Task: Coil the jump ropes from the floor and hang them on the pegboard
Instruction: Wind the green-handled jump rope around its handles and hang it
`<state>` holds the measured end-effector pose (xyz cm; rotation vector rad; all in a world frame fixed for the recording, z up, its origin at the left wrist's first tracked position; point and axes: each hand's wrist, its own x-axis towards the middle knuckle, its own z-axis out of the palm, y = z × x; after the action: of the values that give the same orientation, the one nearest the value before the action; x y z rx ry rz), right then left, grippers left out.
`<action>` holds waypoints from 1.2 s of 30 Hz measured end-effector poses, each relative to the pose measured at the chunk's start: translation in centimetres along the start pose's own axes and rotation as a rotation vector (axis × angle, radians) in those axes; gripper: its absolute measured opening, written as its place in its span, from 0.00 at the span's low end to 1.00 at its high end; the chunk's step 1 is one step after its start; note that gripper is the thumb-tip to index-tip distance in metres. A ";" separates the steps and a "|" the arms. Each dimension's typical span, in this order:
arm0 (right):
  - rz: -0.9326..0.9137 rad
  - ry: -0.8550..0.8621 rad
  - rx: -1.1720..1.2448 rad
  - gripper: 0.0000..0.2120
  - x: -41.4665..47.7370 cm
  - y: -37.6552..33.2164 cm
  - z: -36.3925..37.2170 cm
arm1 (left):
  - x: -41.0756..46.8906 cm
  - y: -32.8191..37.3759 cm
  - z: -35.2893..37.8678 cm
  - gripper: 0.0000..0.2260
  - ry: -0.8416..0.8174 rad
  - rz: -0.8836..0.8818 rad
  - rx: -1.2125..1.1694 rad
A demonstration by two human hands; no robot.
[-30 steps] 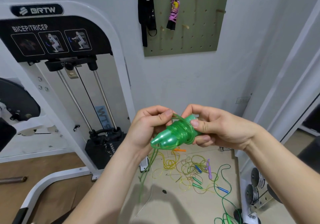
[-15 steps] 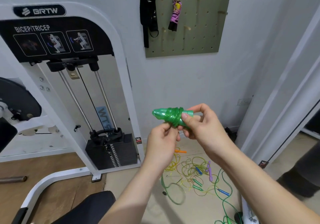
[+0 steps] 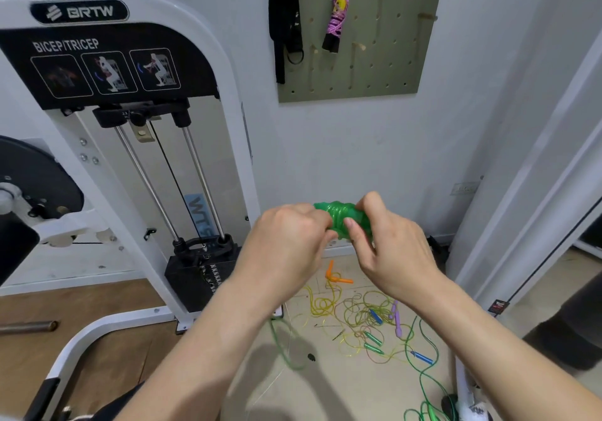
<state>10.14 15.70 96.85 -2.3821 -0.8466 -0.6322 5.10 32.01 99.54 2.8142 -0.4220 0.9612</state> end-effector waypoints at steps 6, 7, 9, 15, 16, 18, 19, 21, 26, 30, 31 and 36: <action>-0.123 -0.295 0.172 0.09 1.1 0.2 -2.1 | 0.9 -2.1 -1.2 0.17 -0.092 0.072 -0.080; -0.126 -0.338 0.208 0.08 1.3 0.3 -2.6 | 1.0 -2.2 -1.3 0.16 -0.115 0.011 -0.150; -0.102 -0.444 0.319 0.08 1.5 0.5 -3.3 | 0.9 -2.3 -1.5 0.11 -0.156 -0.192 -0.391; 0.014 -0.671 0.743 0.06 2.2 1.0 -4.7 | 0.9 -1.5 -1.9 0.03 -0.299 -0.465 -0.914; 0.019 -0.685 0.821 0.07 2.2 1.1 -4.7 | 0.9 -1.6 -1.9 0.04 -0.324 -0.470 -1.009; 0.031 -0.701 0.947 0.08 2.1 1.3 -4.7 | 0.7 -2.0 -1.9 0.04 -0.378 -0.487 -1.158; 0.042 -0.706 0.998 0.08 2.0 1.3 -4.7 | 0.5 -2.1 -1.7 0.04 -0.410 -0.508 -1.222; 0.073 -0.695 1.084 0.07 1.9 1.4 -4.5 | 0.0 -2.3 -0.8 0.01 -0.416 -0.587 -1.347; 0.182 -0.543 1.324 0.14 1.5 1.3 -3.0 | -0.6 -1.6 0.3 0.01 -0.195 -0.768 -1.631; 0.288 -0.411 1.629 0.16 0.7 -0.3 -1.5 | -0.4 0.3 0.7 0.05 -0.024 -0.923 -1.845; 0.336 -0.373 1.678 0.17 0.6 -0.7 -1.1 | -0.3 0.7 0.9 0.08 0.026 -0.937 -1.875; 0.508 -0.180 1.978 0.27 -0.1 -2.5 0.3 | -0.6 2.2 0.7 0.08 0.224 -0.803 -1.791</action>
<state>8.43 17.54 97.33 -0.6714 -0.3917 0.5379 4.43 29.90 98.71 1.0047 0.0102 0.2821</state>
